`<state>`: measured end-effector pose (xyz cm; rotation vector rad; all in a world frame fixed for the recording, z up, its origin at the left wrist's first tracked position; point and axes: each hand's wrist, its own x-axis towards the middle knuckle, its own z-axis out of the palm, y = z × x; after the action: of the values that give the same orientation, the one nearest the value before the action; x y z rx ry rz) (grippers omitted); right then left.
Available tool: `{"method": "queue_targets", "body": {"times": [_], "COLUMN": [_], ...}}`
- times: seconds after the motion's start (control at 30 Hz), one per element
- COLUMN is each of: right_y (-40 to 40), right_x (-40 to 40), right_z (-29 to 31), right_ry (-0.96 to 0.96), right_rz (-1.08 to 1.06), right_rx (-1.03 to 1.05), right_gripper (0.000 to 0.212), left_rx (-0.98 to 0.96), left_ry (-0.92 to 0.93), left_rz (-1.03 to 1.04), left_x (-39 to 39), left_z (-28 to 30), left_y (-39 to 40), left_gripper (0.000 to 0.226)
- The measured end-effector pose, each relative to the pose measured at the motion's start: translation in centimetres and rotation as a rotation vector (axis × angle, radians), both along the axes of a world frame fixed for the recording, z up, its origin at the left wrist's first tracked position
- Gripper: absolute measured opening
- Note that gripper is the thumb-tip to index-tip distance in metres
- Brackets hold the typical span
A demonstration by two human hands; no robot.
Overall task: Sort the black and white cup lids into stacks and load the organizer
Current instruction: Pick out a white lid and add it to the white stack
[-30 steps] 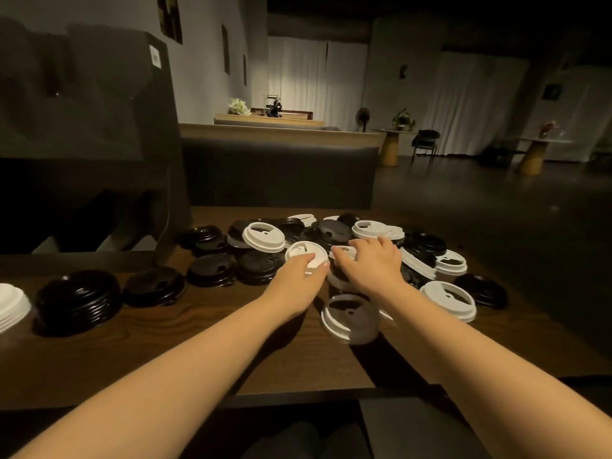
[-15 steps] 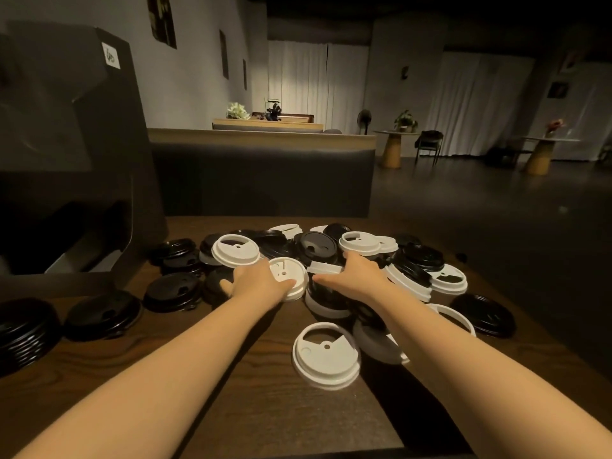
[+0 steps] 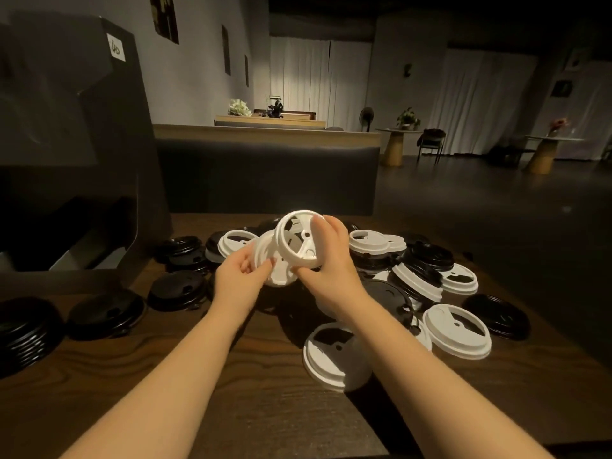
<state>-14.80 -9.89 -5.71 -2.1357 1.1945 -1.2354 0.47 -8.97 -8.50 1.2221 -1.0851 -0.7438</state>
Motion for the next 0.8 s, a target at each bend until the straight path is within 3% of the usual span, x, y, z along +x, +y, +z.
{"method": "queue_targets", "body": {"times": [0.1,0.23,0.43,0.63,0.8], "right_y": [0.3,0.7,1.8,2.1,2.0], "right_x": [1.5,2.7,2.0,0.7,0.5], "right_z": [-0.9,-1.5,-1.6,-1.8,-1.9], "right_ry": [0.002,0.047,-0.015,-0.085,-0.026], "right_rz": [0.032,0.073,-0.034,-0.017,-0.025], "right_rx": [0.041,0.049,0.052,0.194,0.22], "right_gripper": [0.096,0.1,0.099,0.108,0.104], "left_rx": [0.025,0.064,0.173,0.241,0.302], "left_ry": [0.186,0.408,0.429,0.465,0.528], "left_rz": [-0.069,-0.246,-0.318,-0.453,-0.522], "left_x": [1.2,1.2,0.1,0.7,1.0], "left_z": [0.4,1.1,1.3,1.1,1.0], "left_y": [0.3,0.4,0.7,1.2,1.2], "left_gripper": [0.015,0.015,0.039,0.027,0.022]}}
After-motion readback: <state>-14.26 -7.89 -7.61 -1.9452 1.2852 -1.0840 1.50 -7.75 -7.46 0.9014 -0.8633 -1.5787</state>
